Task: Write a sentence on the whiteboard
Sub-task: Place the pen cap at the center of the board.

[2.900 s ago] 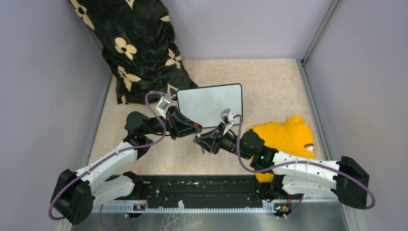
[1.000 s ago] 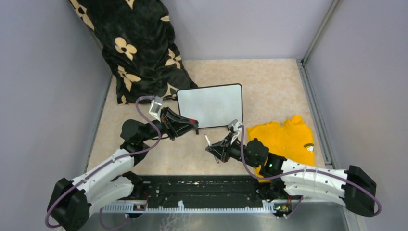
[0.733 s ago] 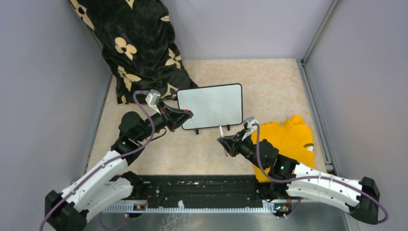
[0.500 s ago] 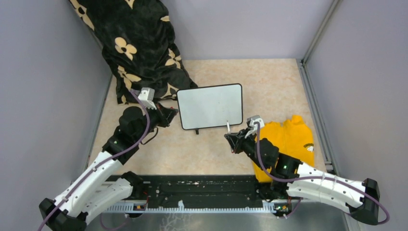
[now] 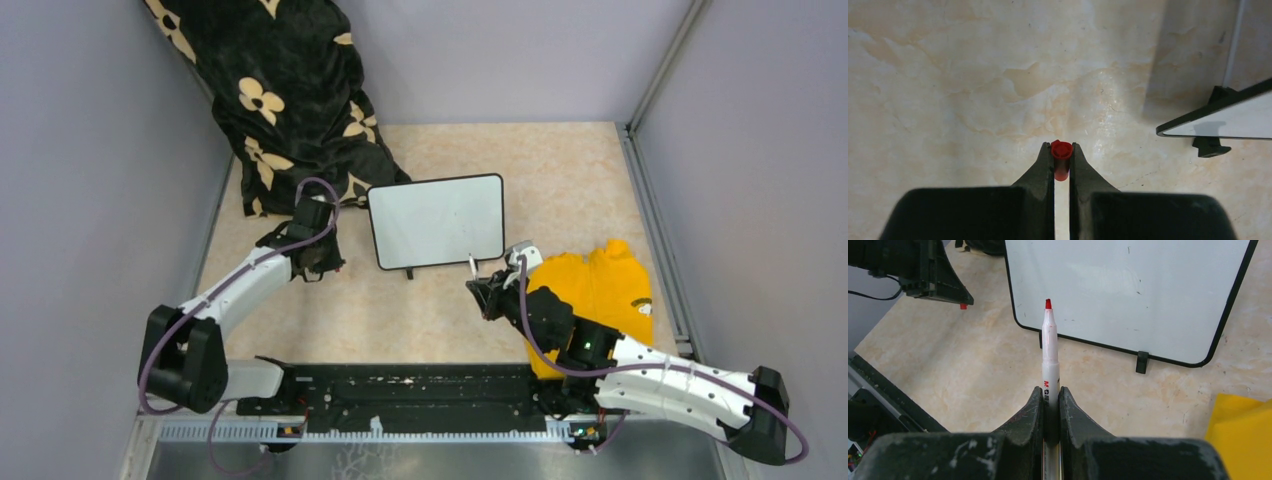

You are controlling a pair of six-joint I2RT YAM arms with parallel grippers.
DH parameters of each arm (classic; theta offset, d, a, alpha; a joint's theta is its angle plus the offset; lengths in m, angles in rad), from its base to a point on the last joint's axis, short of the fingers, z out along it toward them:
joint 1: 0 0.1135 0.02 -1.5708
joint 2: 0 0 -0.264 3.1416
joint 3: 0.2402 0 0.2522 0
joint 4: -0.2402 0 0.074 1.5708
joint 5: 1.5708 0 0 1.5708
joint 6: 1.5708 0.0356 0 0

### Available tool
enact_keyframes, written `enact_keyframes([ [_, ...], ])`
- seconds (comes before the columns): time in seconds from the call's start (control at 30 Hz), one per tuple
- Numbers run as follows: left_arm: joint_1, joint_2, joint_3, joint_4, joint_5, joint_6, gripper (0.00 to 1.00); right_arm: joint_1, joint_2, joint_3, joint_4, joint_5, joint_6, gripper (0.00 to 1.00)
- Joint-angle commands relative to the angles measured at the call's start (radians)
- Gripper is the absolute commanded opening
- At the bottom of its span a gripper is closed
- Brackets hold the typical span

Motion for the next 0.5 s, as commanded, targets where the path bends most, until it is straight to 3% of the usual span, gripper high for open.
enact_keyframes([
  [0.0, 0.017, 0.087, 0.045, -0.01, 0.053, -0.012, 0.0, -0.007, -0.017, 0.041, 0.06, -0.033, -0.039, 0.0],
  [0.23, 0.021, 0.226, 0.115, -0.026, 0.036, -0.006, 0.0, -0.007, -0.037, 0.049, 0.057, -0.063, -0.055, 0.0],
  [0.47, 0.028, 0.254, 0.084, 0.012, 0.022, -0.008, 0.07, -0.007, -0.076, 0.038, 0.04, -0.064, -0.046, 0.0],
])
